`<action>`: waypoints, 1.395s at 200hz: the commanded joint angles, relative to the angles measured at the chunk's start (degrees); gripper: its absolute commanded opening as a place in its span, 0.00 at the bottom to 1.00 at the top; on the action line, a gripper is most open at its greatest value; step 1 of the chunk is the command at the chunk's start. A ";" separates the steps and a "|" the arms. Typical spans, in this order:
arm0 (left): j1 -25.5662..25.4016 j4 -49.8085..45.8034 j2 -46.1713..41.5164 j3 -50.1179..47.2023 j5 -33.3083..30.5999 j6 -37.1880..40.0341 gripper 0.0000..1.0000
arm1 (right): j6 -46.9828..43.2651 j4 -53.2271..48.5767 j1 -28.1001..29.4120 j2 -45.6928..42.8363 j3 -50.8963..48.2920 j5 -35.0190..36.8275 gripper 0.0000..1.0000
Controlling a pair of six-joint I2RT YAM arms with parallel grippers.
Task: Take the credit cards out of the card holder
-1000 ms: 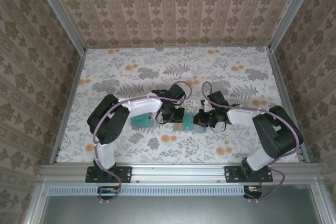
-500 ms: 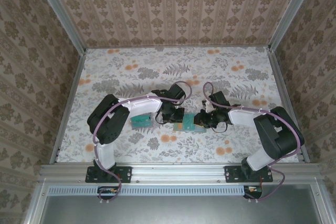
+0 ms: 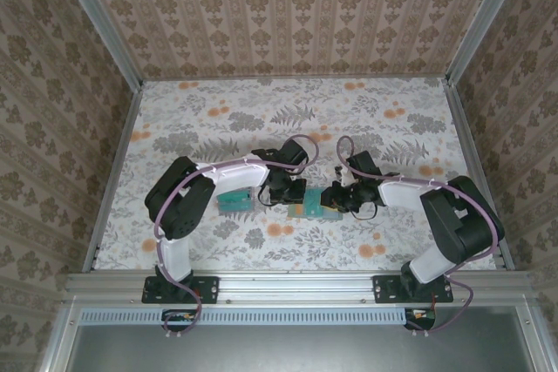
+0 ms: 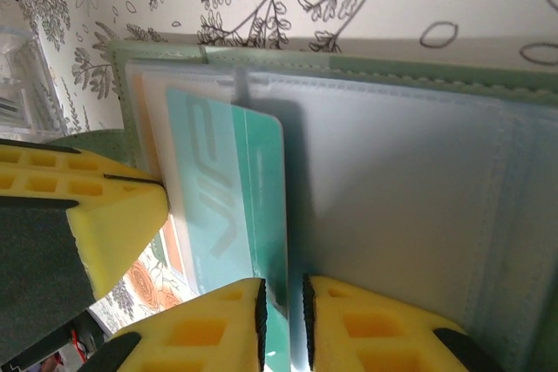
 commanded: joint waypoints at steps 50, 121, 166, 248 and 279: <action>-0.16 -3.57 2.85 -1.37 -2.30 0.06 0.00 | 0.19 0.13 0.84 3.05 2.05 -0.95 0.18; 0.02 -4.01 2.72 -1.76 -2.36 0.34 0.00 | -2.97 -4.35 -1.82 0.99 0.84 0.76 0.13; 0.01 -3.85 2.55 -2.11 -2.39 0.26 0.00 | -4.44 -5.87 -3.64 -0.66 -0.12 0.64 0.11; 0.04 -3.50 2.49 -2.23 -2.22 0.15 0.00 | -3.33 -3.85 -3.50 -0.27 -0.30 -1.00 0.12; 0.04 -3.56 2.45 -2.28 -2.22 0.16 0.00 | -3.19 -3.93 -2.91 -0.21 0.12 -0.70 0.11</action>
